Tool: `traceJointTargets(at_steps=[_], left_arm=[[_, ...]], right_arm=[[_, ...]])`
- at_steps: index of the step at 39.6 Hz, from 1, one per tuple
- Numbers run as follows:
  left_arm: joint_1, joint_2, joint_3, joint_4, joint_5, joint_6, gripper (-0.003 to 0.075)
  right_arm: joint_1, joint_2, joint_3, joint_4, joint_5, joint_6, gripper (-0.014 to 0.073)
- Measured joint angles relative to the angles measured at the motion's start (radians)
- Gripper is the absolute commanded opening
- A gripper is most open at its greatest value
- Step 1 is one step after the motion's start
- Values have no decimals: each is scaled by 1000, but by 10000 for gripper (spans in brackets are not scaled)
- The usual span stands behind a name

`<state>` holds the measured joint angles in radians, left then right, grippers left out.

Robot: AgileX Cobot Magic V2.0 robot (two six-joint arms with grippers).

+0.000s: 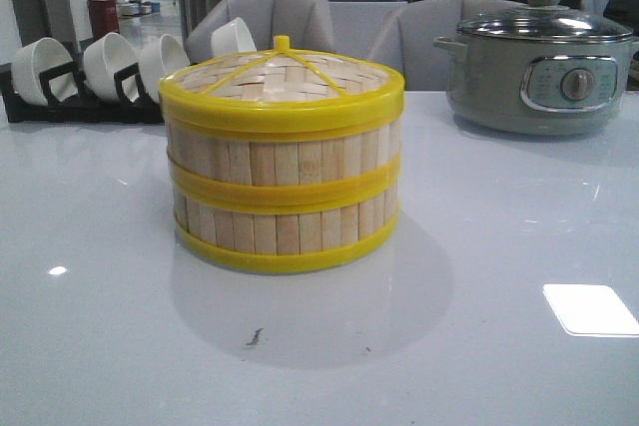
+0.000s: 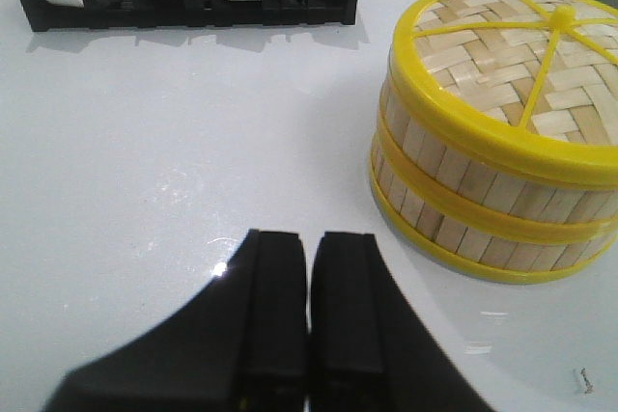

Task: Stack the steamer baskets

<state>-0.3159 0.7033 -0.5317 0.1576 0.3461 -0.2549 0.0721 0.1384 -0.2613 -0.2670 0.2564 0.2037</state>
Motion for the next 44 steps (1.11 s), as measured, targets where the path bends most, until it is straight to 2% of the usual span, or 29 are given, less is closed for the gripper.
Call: traceJointTargets(at_steps=[20, 24, 35, 44], left_arm=[[0, 0, 1, 0, 0, 0, 94], [4, -24, 4, 49, -2, 0, 94], [139, -221, 55, 89, -97, 0, 94], [235, -437, 260, 76, -229, 0, 94]], right_arm=[[0, 0, 0, 0, 0, 1, 53], [0, 0, 0, 0, 0, 1, 53], [0, 0, 0, 0, 0, 1, 53], [0, 0, 0, 0, 0, 1, 53]])
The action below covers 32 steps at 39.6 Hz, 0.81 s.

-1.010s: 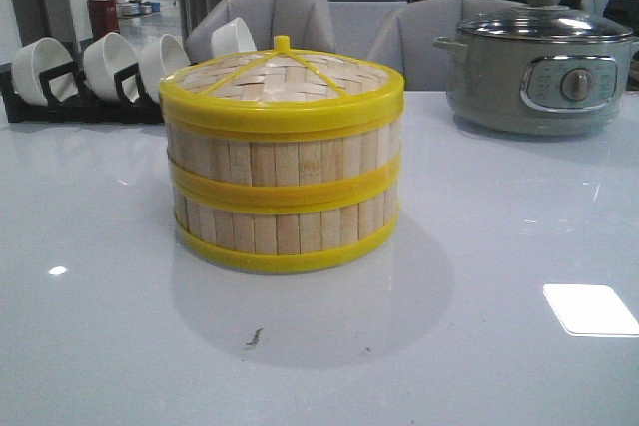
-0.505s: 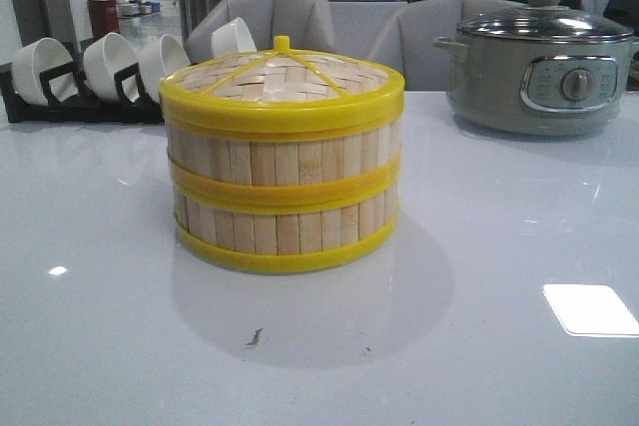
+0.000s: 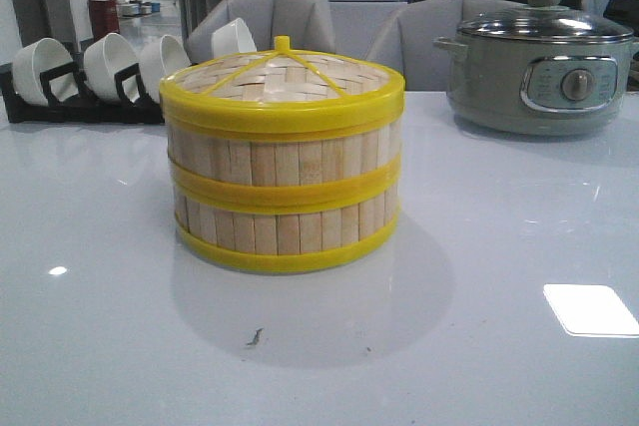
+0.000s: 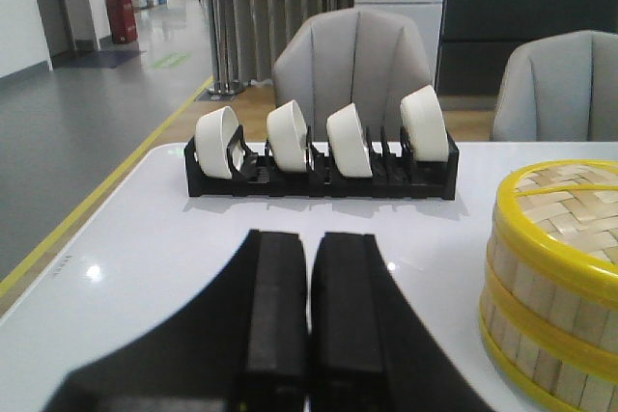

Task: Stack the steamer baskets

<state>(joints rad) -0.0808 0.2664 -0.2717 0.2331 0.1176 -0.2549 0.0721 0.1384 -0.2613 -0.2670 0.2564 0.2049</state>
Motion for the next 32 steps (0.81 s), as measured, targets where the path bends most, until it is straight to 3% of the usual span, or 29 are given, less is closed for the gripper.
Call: traceJointTargets(at_steps=[12, 32], left_arm=[[27, -220, 279, -69, -151, 0, 94], [27, -270, 279, -56, -73, 0, 94]], right_arm=[[0, 0, 0, 0, 0, 0, 53], [0, 0, 2, 0, 0, 0, 53]])
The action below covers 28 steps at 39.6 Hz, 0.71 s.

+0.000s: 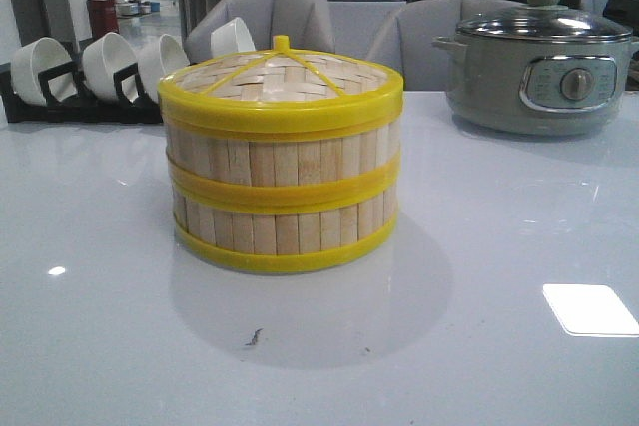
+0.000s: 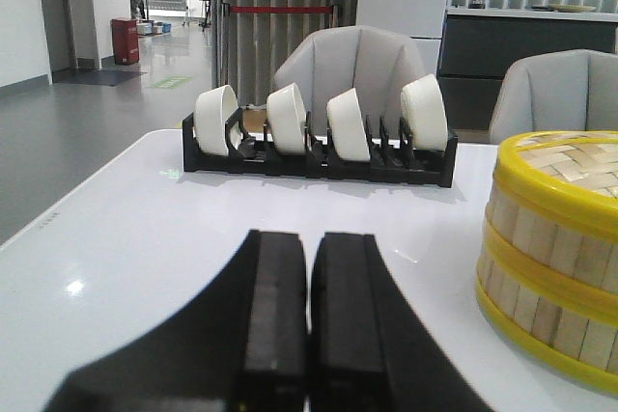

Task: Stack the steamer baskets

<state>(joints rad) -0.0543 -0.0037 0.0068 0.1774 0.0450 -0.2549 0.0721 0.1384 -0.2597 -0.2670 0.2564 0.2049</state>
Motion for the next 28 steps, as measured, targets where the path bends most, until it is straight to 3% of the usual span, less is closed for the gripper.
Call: traceJointTargets(at_steps=[13, 20, 28], left_arm=[[0, 0, 0, -14, -16, 0, 94], [0, 0, 0, -157, -56, 167, 94], [0, 0, 0, -189, -89, 225, 94]], right_arm=[[0, 0, 0, 0, 0, 0, 53], [0, 0, 0, 0, 0, 0, 53], [0, 0, 0, 0, 0, 0, 53]])
